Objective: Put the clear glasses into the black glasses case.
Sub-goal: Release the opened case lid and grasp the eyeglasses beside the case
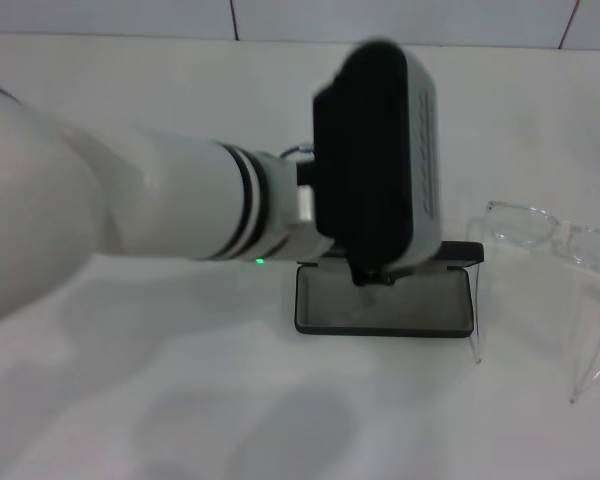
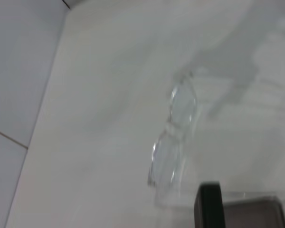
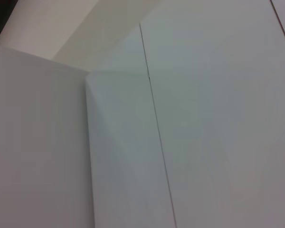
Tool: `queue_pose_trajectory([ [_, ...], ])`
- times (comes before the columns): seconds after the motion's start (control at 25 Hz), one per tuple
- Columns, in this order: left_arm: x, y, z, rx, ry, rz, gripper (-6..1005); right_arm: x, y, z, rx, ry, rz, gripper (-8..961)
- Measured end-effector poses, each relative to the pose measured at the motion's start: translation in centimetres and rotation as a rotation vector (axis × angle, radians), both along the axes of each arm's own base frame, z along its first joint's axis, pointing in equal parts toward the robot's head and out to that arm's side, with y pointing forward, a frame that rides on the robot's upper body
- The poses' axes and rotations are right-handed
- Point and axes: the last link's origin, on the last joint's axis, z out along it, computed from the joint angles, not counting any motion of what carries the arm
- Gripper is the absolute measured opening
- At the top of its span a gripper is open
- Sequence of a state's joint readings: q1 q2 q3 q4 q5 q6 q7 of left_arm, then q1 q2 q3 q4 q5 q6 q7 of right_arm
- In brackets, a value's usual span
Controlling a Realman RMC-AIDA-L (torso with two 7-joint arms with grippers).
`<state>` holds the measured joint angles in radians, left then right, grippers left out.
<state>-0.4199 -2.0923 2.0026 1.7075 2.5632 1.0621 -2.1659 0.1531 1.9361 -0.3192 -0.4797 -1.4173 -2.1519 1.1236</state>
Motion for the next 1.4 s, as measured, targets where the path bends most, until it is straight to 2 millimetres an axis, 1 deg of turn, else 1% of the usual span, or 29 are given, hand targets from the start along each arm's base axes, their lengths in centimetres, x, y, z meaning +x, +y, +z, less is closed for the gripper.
queue_pose_trajectory([
  [0.12, 1.0, -0.2, 1.4, -0.032, -0.071, 0.039, 445, 0.0, 0.3, 0.3, -0.007, -0.007, 0.000, 876],
  [0.24, 2.1, -0.5, 2.7, -0.086, -0.166, 0.081, 444, 0.0, 1.1, 0.8, -0.013, -0.045, -0.019, 876],
  [0.32, 2.6, -0.8, 3.9, -0.138, -0.249, 0.119, 443, 0.0, 2.3, 0.9, -0.053, -0.097, -0.053, 875],
  [0.4, 2.9, -1.1, 4.8, -0.184, -0.312, 0.144, 442, -0.1, 3.9, 0.6, -0.123, -0.153, -0.090, 875],
  [0.44, 3.0, -1.2, 5.4, -0.205, -0.347, 0.157, 442, -0.1, 3.9, 0.6, -0.123, -0.153, -0.090, 875],
  [0.52, 2.8, -1.4, 7.1, -0.269, -0.445, 0.203, 441, -1.0, 6.9, -0.1, -0.267, -0.264, -0.121, 875],
  [0.56, 2.6, -1.5, 7.7, -0.288, -0.479, 0.215, 441, -1.3, 7.5, -0.3, -0.297, -0.289, -0.126, 875],
  [0.6, 2.1, -1.5, 8.7, -0.319, -0.533, 0.236, 440, -1.8, 8.6, -0.5, -0.350, -0.335, -0.135, 875],
  [0.72, 0.6, -1.5, 10.6, -0.370, -0.637, 0.276, 425, -3.4, 10.6, -1.0, -0.452, -0.454, -0.164, 874],
  [0.8, -1.3, -1.1, 11.9, -0.390, -0.713, 0.324, 410, -4.5, 11.8, -1.2, -0.512, -0.529, -0.197, 871],
  [0.92, -3.7, -0.7, 12.8, -0.399, -0.773, 0.386, 391, -7.2, 14.3, -1.8, -0.624, -0.703, -0.279, 868],
  [0.96, -4.8, -0.6, 13.0, -0.405, -0.796, 0.411, 387, -7.9, 14.9, -2.0, -0.650, -0.753, -0.308, 865],
  [1.0, -5.4, -0.4, 13.1, -0.404, -0.812, 0.424, 383, -8.9, 15.6, -2.2, -0.681, -0.817, -0.341, 862],
  [1.12, -7.6, -0.1, 13.2, -0.400, -0.883, 0.462, 372, -10.7, 17.0, -2.9, -0.755, -0.951, -0.428, 853],
  [1.24, -8.9, 0.1, 13.2, -0.393, -0.927, 0.477, 360, -11.9, 18.1, -3.8, -0.813, -1.076, -0.527, 808],
  [1.32, -9.3, 0.2, 13.1, -0.392, -0.939, 0.477, 352, -12.4, 18.6, -4.8, -0.834, -1.156, -0.595, 778],
  [1.4, -9.4, 0.2, 13.0, -0.389, -0.943, 0.465, 353, -12.5, 18.9, -5.6, -0.830, -1.207, -0.630, 772],
])
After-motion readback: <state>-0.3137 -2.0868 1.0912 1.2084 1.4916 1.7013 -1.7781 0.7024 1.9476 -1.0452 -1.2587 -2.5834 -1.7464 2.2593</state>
